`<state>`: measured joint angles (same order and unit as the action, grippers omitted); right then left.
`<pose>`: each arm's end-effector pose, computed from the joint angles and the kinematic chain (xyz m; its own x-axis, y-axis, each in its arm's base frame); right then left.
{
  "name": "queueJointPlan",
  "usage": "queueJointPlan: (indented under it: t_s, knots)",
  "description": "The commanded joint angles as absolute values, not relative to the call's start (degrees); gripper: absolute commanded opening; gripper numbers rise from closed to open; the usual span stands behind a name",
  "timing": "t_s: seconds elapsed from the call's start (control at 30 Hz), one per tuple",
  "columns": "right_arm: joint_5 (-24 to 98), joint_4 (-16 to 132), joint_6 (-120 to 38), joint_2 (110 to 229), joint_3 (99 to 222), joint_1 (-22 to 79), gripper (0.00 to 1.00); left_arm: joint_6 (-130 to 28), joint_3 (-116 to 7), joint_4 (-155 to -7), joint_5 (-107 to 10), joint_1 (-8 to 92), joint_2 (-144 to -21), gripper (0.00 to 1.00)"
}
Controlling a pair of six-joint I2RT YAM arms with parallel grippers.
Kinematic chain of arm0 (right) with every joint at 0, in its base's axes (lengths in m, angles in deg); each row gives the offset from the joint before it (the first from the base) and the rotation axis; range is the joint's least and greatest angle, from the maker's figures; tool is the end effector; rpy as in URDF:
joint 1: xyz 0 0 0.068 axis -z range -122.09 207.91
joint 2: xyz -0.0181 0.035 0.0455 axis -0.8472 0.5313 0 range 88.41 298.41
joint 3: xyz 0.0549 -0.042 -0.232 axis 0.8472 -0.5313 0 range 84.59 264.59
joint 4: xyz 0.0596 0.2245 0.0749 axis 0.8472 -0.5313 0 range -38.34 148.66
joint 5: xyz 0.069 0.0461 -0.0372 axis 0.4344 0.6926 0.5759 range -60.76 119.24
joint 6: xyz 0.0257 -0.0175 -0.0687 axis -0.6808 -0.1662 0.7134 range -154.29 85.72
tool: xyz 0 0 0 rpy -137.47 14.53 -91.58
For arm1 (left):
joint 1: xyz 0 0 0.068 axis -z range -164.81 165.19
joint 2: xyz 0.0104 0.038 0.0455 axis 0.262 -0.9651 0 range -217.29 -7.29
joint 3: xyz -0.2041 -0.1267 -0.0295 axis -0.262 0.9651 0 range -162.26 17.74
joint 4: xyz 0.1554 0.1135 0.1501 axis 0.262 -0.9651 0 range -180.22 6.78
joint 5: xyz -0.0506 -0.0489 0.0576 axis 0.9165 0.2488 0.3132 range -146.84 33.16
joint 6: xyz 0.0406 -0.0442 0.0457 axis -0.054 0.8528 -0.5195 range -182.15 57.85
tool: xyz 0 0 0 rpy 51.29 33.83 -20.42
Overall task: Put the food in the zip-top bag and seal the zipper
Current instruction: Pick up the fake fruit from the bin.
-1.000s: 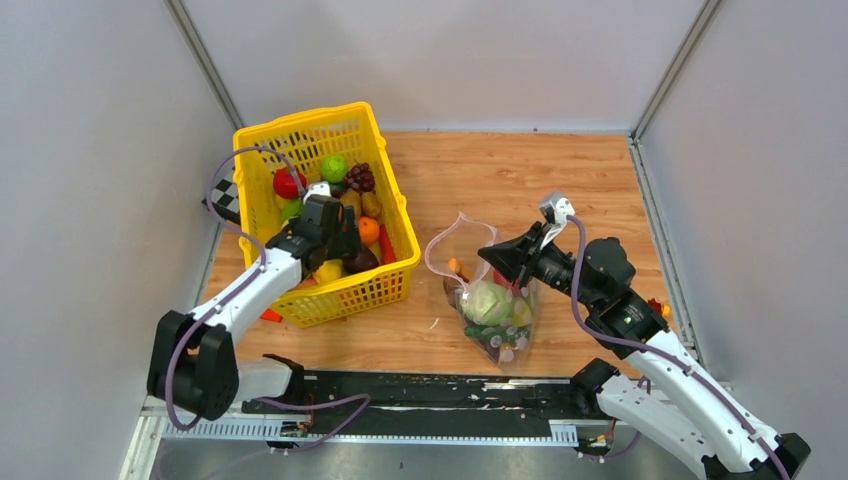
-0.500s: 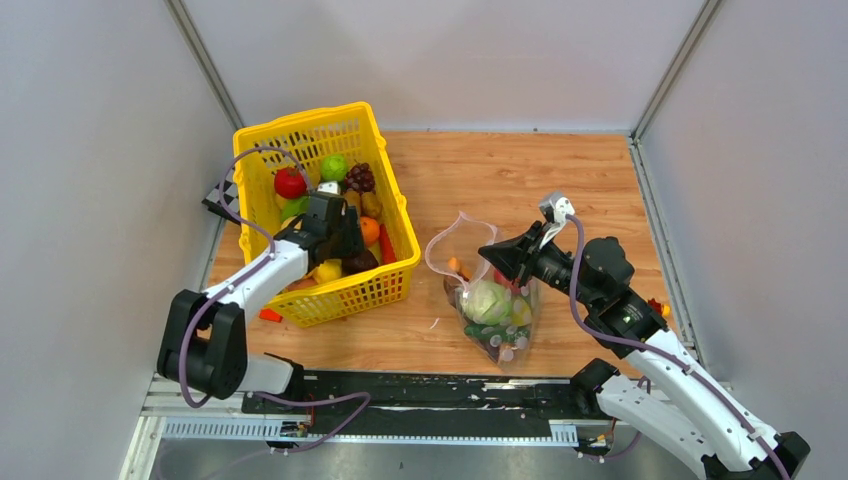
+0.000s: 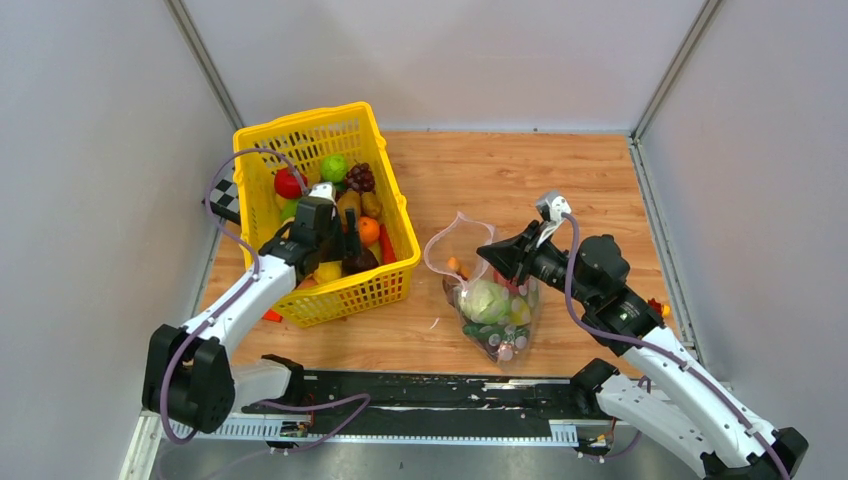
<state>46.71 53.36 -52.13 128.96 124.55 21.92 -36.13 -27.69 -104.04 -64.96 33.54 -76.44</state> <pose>0.1544 0.1356 0.3081 -0.3249 0.1254 -0.9374 -0.7381 0.5862 0.3342 0.2556 -0.0753 0.1981 -0.6930 -0.2278 -0.6839 -0.0980 0.9697 -0.2237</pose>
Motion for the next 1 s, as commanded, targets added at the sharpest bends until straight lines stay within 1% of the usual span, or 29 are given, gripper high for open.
queueJointPlan:
  t_s: [0.0,0.07,0.17,0.23,0.3,0.4,0.57,0.73,0.83,0.9,0.97]
  knots:
    - [46.18,55.75,-51.33,128.05,125.38,21.78,0.02,-37.9,-26.48,-101.16,-59.0,33.36,-71.81,0.9]
    - [45.81,56.0,-51.53,127.69,125.22,21.78,0.02,-38.5,-27.39,-101.53,-52.76,33.38,-71.49,0.9]
    - [45.75,56.59,-51.69,127.43,124.86,21.75,0.02,-38.77,-29.88,-104.35,-47.71,33.38,-72.51,0.9]
    - [45.75,56.68,-51.76,127.53,124.84,21.78,0.02,-38.2,-30.08,-106.22,-48.37,33.37,-73.13,0.94]
    - [45.76,56.71,-51.7,127.92,124.93,21.76,0.02,-37.5,-29.28,-105.95,-48.12,33.38,-74.08,0.94]
    - [46.14,56.72,-51.71,128.37,125.02,21.76,0.02,-36.24,-28.09,-104.86,-47.13,33.54,-75.56,0.93]
    - [46.21,56.68,-51.79,128.37,125.06,21.77,0.02,-35.58,-27.24,-104.28,-50.2,33.82,-77.36,0.9]
    - [46.2,56.73,-51.87,128.35,125.1,21.74,0.02,-35.48,-26.69,-102.59,-51.21,34.2,-80.04,0.85]
    - [46.03,56.7,-51.93,128.31,125.01,21.78,0.02,-35.7,-26.52,-102.3,-51.81,34.58,-81.45,0.78]
    - [46.03,56.74,-51.95,128.31,125.02,21.78,0.02,-35.66,-26.41,-102.24,-52.32,34.8,-81.41,0.71]
    - [46.03,56.73,-51.94,128.31,125.08,21.78,0.02,-35.5,-26.27,-102.05,-53.38,35.0,-80.66,0.61]
